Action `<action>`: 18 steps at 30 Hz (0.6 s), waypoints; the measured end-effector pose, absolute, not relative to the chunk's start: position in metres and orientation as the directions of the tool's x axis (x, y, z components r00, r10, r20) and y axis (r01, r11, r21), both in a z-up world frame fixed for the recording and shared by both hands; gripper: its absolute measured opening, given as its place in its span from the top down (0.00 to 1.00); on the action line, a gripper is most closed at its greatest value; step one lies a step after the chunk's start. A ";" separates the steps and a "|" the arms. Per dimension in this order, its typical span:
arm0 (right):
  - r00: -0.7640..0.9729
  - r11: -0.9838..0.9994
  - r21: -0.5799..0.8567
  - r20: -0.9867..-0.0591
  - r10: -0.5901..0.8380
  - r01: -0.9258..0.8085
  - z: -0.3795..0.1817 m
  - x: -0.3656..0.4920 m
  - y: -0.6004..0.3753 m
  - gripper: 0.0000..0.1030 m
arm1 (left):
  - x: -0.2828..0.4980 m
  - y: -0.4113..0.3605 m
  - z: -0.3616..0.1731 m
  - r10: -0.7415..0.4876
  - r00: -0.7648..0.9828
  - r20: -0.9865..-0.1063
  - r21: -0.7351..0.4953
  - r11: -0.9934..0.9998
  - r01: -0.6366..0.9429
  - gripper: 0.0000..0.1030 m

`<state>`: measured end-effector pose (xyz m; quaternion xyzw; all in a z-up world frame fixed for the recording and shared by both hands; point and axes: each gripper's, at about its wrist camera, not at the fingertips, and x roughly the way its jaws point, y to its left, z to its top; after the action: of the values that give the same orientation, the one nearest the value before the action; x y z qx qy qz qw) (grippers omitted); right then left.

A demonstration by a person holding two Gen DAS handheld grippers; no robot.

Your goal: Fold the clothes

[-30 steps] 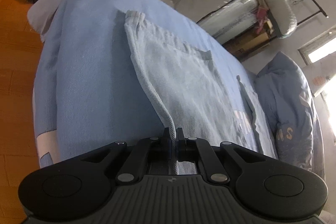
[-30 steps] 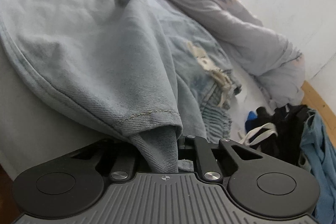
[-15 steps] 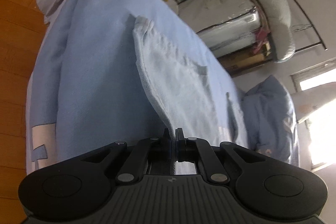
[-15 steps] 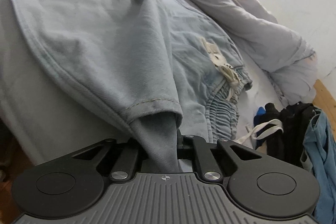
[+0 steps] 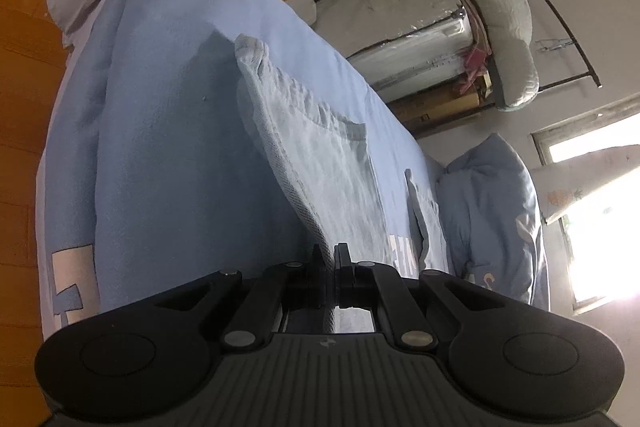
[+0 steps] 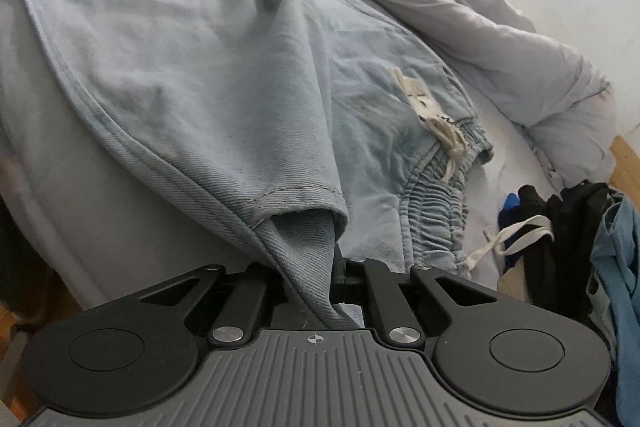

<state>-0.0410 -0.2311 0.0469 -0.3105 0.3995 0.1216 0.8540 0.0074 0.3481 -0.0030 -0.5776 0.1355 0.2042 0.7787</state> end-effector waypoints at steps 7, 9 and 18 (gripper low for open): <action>0.611 0.774 -0.393 -0.792 -0.010 -0.497 0.048 -0.040 -0.230 0.92 | 0.005 0.349 -0.003 0.162 0.890 -0.427 -0.855 0.249 -0.455 0.92; 0.598 0.772 -0.381 -0.801 -0.001 -0.509 0.049 -0.039 -0.230 0.92 | 0.004 0.349 -0.001 0.164 0.892 -0.421 -0.856 0.255 -0.450 0.92; 0.553 0.744 -0.327 -0.830 0.067 -0.582 0.059 -0.053 -0.219 0.92 | -0.005 0.354 0.011 0.184 0.915 -0.360 -0.876 0.271 -0.399 0.92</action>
<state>-0.0534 -0.2189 0.0590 -0.2991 0.4302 0.1958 0.8289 -0.0046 0.3539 0.0112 -0.5748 0.0936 0.1842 0.7918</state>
